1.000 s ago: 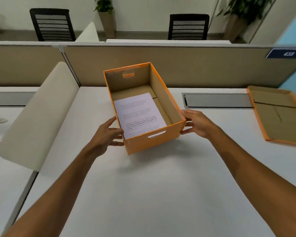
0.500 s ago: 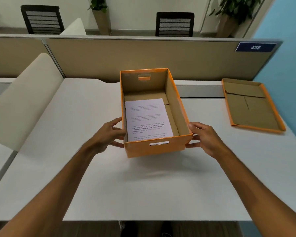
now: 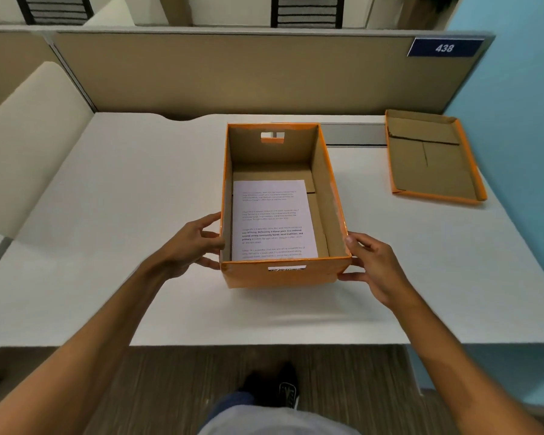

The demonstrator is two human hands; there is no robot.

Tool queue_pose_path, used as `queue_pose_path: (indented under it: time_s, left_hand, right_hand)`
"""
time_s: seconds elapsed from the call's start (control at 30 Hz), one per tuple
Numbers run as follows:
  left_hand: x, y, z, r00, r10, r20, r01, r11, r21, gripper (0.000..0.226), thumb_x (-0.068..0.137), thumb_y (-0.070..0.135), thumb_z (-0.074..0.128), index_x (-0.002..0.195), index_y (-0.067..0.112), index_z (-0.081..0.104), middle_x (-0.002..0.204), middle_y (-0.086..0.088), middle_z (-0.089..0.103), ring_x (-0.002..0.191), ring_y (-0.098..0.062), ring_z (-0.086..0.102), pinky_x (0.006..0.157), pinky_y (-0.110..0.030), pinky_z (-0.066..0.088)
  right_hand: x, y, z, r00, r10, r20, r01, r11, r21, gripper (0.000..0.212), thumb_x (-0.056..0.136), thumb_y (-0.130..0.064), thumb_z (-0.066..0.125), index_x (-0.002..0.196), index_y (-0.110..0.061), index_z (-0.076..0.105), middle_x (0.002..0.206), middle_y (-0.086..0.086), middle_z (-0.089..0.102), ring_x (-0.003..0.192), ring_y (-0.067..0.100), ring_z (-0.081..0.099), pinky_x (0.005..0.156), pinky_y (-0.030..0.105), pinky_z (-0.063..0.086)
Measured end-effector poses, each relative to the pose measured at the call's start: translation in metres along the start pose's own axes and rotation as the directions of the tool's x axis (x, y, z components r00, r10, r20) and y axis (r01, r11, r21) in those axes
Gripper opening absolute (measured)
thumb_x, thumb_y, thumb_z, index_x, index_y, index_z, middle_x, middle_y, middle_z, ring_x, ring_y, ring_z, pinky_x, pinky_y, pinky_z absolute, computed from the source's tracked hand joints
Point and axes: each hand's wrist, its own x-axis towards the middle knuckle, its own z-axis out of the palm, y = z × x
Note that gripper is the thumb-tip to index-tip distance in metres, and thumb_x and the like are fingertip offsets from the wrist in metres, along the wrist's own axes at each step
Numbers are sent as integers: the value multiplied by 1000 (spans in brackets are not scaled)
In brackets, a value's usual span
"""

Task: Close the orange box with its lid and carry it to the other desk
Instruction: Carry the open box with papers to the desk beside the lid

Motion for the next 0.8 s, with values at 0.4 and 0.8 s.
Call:
queue_pose_path:
  time_s: [0.4,0.8]
  left_hand:
    - [-10,-20,12,999,-28,25,28,999,36,72,93,11,64,154,31,30,112,-10,70,95,-27,73,69,-44,63]
    - [-24,-31,20,1000,-15,-26,15,1000,-11,59,98,23,58,152,28,34,125,-7,66,109,-27,67,89,-54,57]
  right_hand:
    - [-26,31,6,993,64,-95,-62,998,25,38,98,-31,59,132,-17,63,120,12,67,106,35,67,76,60,60]
    - [-38,36,20,975,24,-223,-41,997,-70,38,97,-43,57,130,-25,63,108,0,69,105,25,66,87,51,58]
